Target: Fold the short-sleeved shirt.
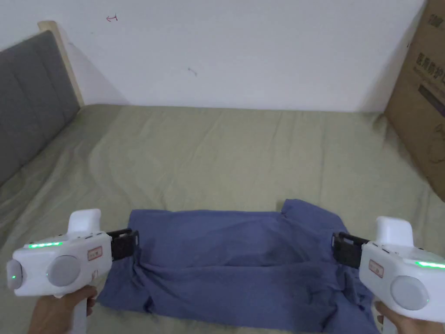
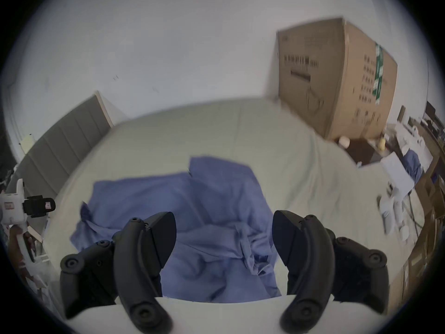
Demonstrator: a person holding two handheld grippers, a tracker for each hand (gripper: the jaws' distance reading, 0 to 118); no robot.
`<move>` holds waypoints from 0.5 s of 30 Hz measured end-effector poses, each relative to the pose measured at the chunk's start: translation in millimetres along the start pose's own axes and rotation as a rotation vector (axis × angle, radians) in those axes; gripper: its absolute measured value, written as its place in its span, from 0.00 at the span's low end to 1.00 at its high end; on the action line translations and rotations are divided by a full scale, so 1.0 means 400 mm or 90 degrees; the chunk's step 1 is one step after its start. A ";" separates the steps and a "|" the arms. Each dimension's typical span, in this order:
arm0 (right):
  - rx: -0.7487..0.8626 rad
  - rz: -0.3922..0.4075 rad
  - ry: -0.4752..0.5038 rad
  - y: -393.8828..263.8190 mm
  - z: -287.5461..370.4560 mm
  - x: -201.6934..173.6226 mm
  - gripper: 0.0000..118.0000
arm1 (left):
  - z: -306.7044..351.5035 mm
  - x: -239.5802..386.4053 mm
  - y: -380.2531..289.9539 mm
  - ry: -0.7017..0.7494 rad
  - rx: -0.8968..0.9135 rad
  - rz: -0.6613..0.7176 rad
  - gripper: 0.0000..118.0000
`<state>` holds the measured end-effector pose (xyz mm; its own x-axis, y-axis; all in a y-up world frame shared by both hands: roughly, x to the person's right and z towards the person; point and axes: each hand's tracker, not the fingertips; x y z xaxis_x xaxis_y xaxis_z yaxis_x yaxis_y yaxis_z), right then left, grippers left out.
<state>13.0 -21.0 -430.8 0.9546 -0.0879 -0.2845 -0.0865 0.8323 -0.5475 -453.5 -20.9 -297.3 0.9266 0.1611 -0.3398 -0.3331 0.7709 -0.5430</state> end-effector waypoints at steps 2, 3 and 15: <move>0.058 0.014 0.007 0.032 0.087 -0.019 0.76 | 0.082 0.027 0.016 0.002 0.060 -0.028 0.60; 0.083 0.021 0.010 0.040 0.125 -0.026 0.76 | 0.117 0.040 0.022 0.003 0.087 -0.040 0.60; 0.256 0.109 -0.036 0.021 0.371 -0.094 0.17 | 0.336 0.152 -0.062 -0.006 0.271 -0.090 0.27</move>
<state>18.8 70.6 -308.1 0.9513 0.0912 -0.2945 -0.1381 0.9801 -0.1427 -365.6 52.6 -201.0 0.9601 0.0405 -0.2766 -0.1039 0.9703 -0.2186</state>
